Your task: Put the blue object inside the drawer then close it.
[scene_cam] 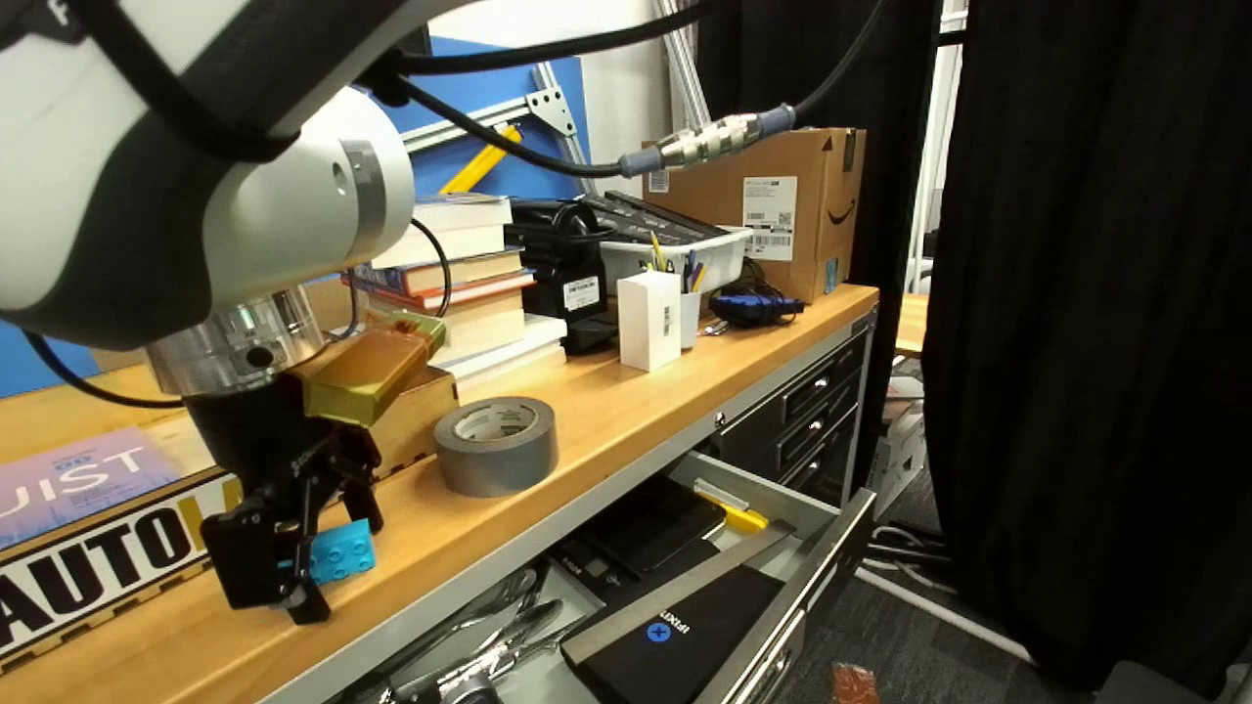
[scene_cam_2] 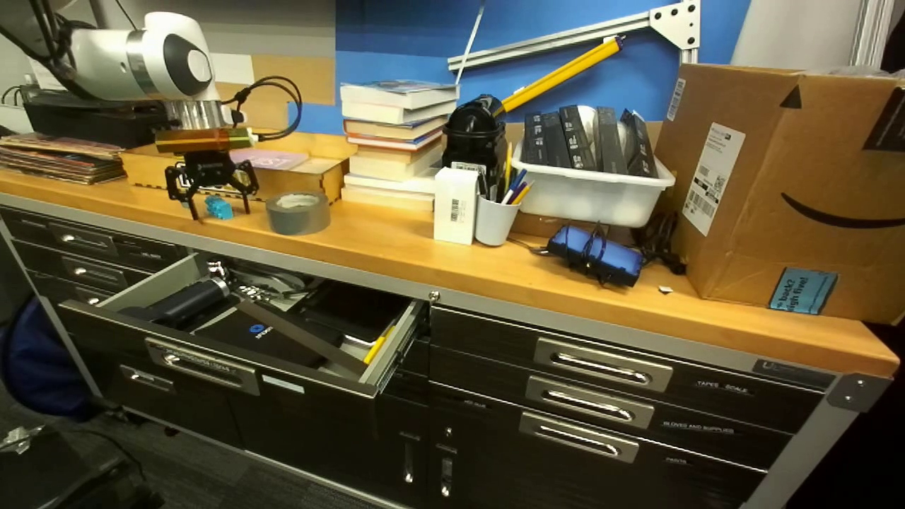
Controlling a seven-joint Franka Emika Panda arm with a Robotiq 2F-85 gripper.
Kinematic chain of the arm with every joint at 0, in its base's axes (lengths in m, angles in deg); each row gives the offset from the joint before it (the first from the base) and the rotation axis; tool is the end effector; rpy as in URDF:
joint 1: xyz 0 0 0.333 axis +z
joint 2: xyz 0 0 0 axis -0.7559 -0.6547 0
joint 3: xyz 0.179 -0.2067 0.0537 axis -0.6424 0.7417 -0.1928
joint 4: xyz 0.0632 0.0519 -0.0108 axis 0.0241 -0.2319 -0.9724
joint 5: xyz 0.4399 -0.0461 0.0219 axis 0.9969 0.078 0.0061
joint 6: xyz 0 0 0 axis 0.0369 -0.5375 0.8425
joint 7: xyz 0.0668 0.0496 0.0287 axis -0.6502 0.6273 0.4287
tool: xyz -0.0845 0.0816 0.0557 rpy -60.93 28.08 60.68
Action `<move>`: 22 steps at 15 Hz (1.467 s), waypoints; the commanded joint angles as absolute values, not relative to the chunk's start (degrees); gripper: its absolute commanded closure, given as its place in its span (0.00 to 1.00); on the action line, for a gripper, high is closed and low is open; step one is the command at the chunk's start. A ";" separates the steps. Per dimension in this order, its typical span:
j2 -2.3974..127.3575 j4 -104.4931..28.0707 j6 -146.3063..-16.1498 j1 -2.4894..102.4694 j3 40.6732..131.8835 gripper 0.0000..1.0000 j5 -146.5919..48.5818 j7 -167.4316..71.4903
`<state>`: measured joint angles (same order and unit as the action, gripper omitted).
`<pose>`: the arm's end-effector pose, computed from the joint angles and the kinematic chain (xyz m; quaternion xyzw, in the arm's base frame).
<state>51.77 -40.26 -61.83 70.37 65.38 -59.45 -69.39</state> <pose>0.5599 0.4025 0.2586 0.8652 0.4982 -0.0365 0.0434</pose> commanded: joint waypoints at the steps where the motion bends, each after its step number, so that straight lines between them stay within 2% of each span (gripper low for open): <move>1: 51.66 -40.69 -61.61 71.26 65.28 0.31 -60.20 -69.66; 5: 53.32 -42.04 -62.30 71.50 65.41 0.63 -60.12 -68.19; 10: 56.30 -45.81 -62.43 70.90 66.04 0.98 -60.21 -65.50; 16: 63.93 -58.09 -62.71 69.35 66.52 1.00 -58.96 -59.93; 22: 71.76 -72.32 -69.36 66.62 66.44 1.00 -55.85 -55.32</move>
